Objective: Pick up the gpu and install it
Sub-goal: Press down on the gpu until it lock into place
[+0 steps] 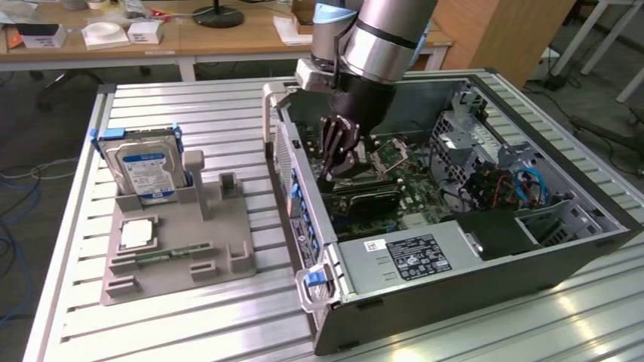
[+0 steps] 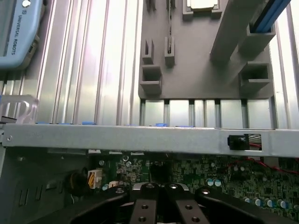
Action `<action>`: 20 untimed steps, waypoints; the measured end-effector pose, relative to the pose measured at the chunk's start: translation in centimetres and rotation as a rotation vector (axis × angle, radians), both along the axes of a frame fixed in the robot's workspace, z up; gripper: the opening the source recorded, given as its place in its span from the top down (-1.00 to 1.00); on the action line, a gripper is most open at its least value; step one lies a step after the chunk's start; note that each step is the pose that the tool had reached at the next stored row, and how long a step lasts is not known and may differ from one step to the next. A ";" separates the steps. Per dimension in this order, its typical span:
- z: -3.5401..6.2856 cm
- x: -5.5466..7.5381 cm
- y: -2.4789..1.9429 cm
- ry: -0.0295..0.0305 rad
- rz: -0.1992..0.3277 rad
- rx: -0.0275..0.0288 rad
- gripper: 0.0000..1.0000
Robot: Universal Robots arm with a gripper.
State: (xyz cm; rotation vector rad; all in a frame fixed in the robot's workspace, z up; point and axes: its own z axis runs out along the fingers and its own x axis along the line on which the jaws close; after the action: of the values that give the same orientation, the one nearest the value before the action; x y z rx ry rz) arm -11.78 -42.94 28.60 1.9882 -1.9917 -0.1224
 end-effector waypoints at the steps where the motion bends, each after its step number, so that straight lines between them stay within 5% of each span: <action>1: 0.01 0.1 0.02 0.0122 0.000 -0.0023 0.80; 4: 0.00 0.6 0.11 0.0389 0.000 -0.0078 0.80; 7: -0.01 1.1 0.23 0.0562 0.000 -0.0102 0.80; 11: -0.02 1.4 0.48 0.1075 0.000 -0.0212 0.80; 13: -0.16 1.5 0.59 0.1263 0.000 -0.0242 0.80; 20: -0.60 1.5 0.61 0.1306 0.000 -0.0280 0.80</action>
State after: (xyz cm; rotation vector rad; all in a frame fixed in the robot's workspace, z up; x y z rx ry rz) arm -10.25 -42.33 28.00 1.9116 -1.9014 -0.2174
